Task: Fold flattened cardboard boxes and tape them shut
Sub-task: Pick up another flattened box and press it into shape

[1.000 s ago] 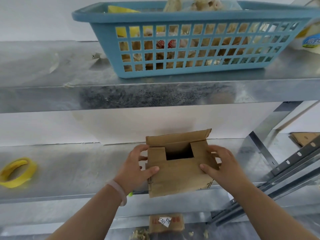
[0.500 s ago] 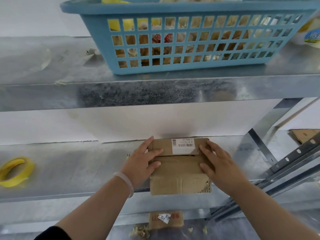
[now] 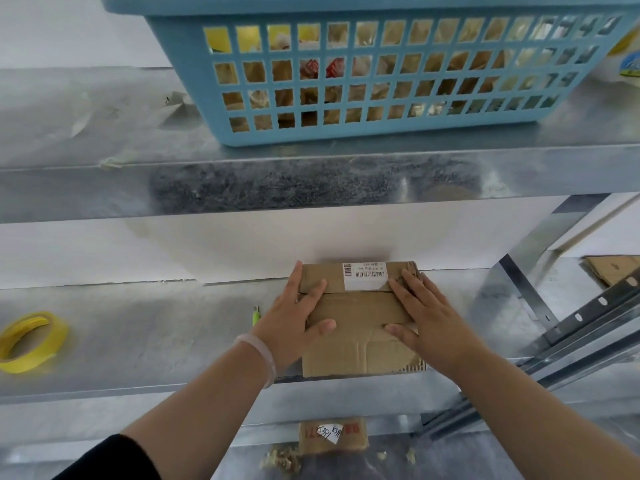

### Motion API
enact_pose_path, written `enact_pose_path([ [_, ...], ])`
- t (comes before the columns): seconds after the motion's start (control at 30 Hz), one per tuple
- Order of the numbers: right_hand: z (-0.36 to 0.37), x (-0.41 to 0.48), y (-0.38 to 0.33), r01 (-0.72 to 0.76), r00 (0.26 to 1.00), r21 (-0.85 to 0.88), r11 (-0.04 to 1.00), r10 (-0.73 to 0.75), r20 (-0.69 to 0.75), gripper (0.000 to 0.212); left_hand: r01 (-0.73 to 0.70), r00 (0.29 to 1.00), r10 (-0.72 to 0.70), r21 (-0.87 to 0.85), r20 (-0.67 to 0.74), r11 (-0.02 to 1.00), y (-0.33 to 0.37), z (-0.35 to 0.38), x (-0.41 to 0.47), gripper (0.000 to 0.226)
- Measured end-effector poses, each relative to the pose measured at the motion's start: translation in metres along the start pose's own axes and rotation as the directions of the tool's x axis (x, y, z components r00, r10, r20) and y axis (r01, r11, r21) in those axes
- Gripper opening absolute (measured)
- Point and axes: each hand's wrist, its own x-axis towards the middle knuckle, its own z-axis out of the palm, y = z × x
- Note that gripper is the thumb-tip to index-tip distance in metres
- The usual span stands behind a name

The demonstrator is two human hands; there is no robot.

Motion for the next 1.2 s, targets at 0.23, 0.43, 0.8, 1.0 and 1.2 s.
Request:
enact_pose_path([
  [0.23, 0.014, 0.002, -0.005, -0.018, 0.996, -0.125, 0.992, 0.028, 0.081, 0.106, 0.006, 0.997, -0.029, 0.292, 0.073, 0.956, -0.013, 0.020, 0.001, 0.088],
  [0.43, 0.025, 0.002, 0.002, 0.068, 0.995, -0.166, 0.984, -0.055, 0.083, 0.102, 0.022, 0.998, -0.002, 0.353, -0.057, 0.935, -0.013, 0.029, 0.006, 0.110],
  [0.8, 0.034, 0.011, -0.006, 0.102, 0.995, -0.218, 0.971, -0.101, 0.018, 0.074, -0.098, 0.993, 0.115, 0.302, -0.036, 0.948, -0.022, 0.033, 0.008, 0.089],
  [1.0, 0.043, 0.018, -0.016, 0.179, 0.983, -0.260, 0.949, -0.185, 0.001, 0.067, -0.114, 0.988, 0.143, 0.320, -0.067, 0.940, -0.022, 0.033, 0.006, 0.087],
  [1.2, 0.044, 0.021, -0.012, 0.149, 0.989, -0.247, 0.958, -0.143, 0.044, 0.067, -0.093, 0.977, 0.125, 0.187, -0.170, 0.978, -0.042, 0.007, -0.016, 0.067],
])
